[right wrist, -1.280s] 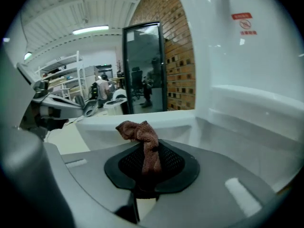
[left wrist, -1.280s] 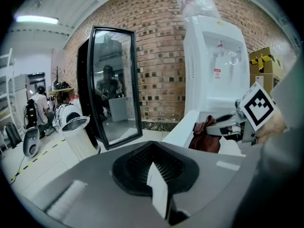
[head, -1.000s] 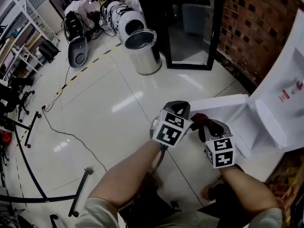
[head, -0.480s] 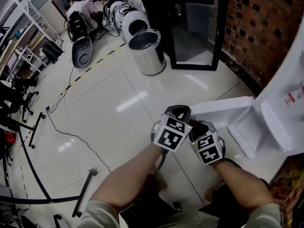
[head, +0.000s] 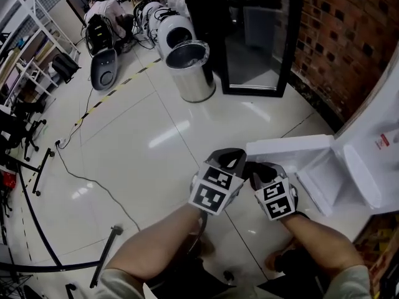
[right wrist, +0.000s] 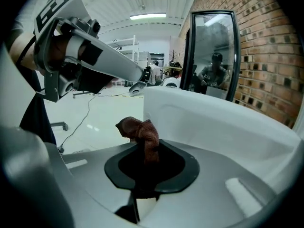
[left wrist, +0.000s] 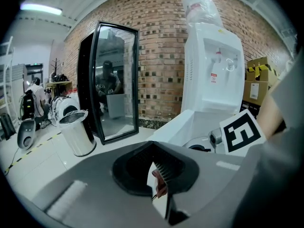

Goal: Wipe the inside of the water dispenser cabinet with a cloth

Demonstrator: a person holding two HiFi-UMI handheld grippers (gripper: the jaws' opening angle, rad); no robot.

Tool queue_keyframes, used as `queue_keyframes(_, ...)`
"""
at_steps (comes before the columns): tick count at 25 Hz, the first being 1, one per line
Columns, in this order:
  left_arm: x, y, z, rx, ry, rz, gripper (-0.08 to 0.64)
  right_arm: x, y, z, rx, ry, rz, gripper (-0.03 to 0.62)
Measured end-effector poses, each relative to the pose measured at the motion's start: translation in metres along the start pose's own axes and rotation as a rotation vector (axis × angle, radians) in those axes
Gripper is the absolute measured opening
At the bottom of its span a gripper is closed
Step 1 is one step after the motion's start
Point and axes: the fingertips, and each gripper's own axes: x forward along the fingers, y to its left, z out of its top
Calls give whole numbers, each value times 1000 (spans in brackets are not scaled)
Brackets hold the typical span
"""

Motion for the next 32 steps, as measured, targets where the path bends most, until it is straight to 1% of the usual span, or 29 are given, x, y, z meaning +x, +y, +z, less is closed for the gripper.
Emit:
queue_keyframes(2,0,3,2,-13,-11,12,0,1,-9,-3,2,-11,-13,69)
queue_keyframes(5,4,10,10,-33,-34,50,0,2,-25,-10,31,-26,-33,69)
queue_keyframes(8,15,13,10,-30,-22,84,0,1,-39,-19,73,-37,-41,69)
queue_keyframes(11,22,12,5,-18,-3,101,0,5,-47,-27,111,-53,-36,69)
queue_keyframes(14,23,12,7,-13,-12,113,0,8,-49,-30,150,-75,-28,69)
queue_keyframes(17,23,11,8,-17,-29,116,0,8,-56,-35,194,-98,-50,67)
queue_keyframes(22,24,13,4,-34,-31,122,0,4,-84,-61,273,-77,-132,67)
queue_keyframes(27,25,11,7,-41,-30,121,0,-16,-139,-99,349,-39,-272,67)
queue_keyframes(30,26,9,8,-27,-32,127,0,-35,-164,-118,376,-29,-339,67)
queue_keyframes(32,27,10,11,-12,-37,138,0,-47,-174,-123,391,-35,-365,67)
